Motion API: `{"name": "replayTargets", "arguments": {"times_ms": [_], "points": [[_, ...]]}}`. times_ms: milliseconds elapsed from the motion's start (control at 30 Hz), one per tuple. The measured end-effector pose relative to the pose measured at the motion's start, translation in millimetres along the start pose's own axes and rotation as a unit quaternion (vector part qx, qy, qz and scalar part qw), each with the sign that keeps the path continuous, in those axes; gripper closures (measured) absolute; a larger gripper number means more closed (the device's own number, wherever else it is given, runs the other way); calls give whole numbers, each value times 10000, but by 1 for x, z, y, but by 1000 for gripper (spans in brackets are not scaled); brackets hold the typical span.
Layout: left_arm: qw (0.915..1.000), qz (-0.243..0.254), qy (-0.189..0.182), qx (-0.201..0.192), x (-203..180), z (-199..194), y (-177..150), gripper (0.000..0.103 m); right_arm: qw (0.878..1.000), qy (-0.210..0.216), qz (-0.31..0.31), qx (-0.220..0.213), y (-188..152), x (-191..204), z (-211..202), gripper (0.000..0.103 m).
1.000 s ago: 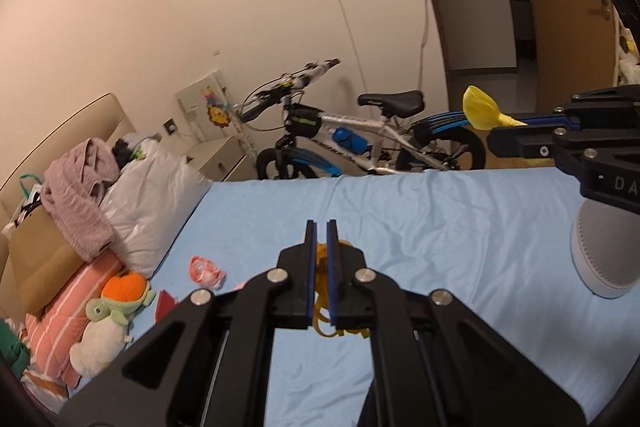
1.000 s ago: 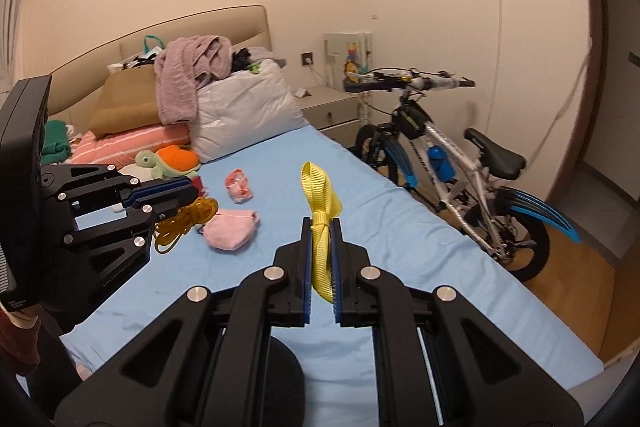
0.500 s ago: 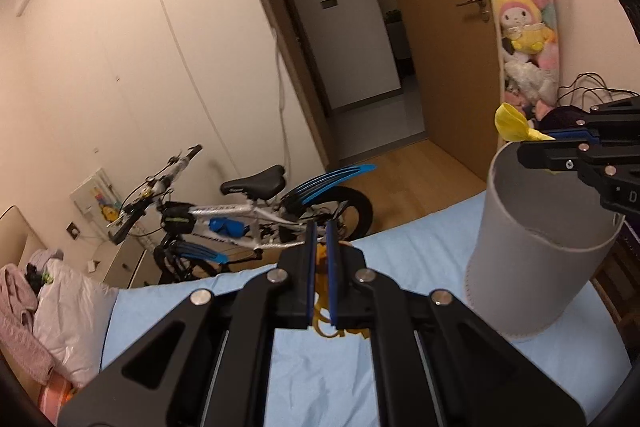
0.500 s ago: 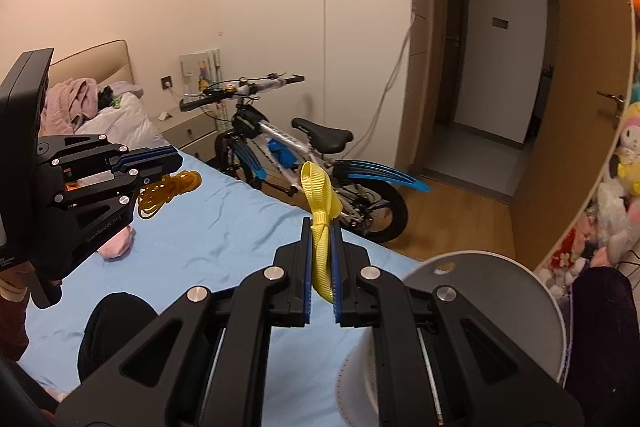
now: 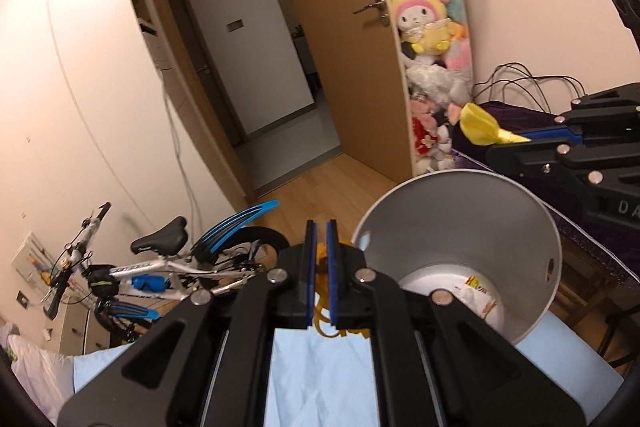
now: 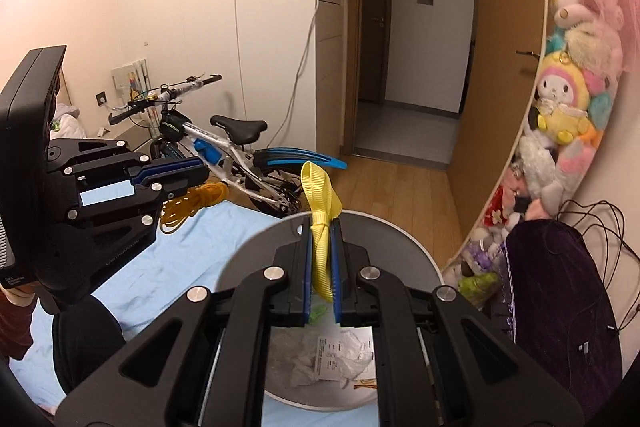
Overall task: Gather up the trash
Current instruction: 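Open both tools to drop the string and bow into the bin, then move both open tools back over the bed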
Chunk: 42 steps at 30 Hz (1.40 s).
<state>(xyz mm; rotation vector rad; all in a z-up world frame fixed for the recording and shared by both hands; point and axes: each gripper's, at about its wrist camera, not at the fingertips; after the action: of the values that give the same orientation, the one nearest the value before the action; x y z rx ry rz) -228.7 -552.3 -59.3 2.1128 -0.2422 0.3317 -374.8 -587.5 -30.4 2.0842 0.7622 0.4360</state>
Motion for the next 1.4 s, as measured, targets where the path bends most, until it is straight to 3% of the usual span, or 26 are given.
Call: {"name": "replayTargets", "arguments": {"times_ms": [33, 167, 200, 267, 300, 333, 700, 833, 967, 1167, 1233, 1400], "points": [[9999, 16, -101, 29, -4, 4, 2, 96, 10000, 7, 44, 67, -1, -5, 1, 95], [9990, -16, -441, 102, -17, 20, 2, 93, 9991, -37, 377, 170, -8, -22, 6, 54], [9990, 24, -423, 126, -20, 22, 0, 87, 9990, -85, 429, 129, -8, -23, 7, 52], [9995, 90, -284, 113, -26, 24, -4, 57, 9986, -100, 518, 69, -8, -26, 6, 52], [9997, 63, -227, 76, -27, 24, -6, 31, 9985, -96, 540, 61, -7, -26, 8, 52], [9998, 15, -201, 10, -26, 22, -8, 25, 9985, -95, 538, 58, -6, -27, 8, 52], [9989, -461, 54, 3, 6, 7, -20, 25, 10000, -69, 40, -43, 9, 12, 13, 52], [9963, -798, 313, 80, 32, -7, -38, 25, 9996, 234, -165, -54, 15, 39, 23, 52], [9887, -1210, 820, 328, 71, -26, -74, 24, 9964, 738, -406, 40, 17, 79, 41, 48], [9599, -1882, 1910, 817, 132, -71, -149, 23, 9781, 1827, -989, 122, 19, 173, 70, 41], [9446, -2082, 2325, 1017, 151, -88, -177, 23, 9669, 2205, -1280, 106, 20, 215, 76, 41], [8934, -2759, 3234, 1454, 199, -145, -250, 22, 9310, 3098, -1920, 190, 11, 322, 90, 41]]}}
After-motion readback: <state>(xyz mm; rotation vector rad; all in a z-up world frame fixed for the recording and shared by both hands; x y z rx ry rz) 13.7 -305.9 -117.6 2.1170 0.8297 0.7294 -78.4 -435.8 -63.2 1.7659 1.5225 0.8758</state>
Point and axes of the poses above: each gripper's, at about its wrist camera, not at the fingertips, and z roughly the way its jaws point, x to its left, y to its top, and after that the axes turned 4 degrees about y, right-handed
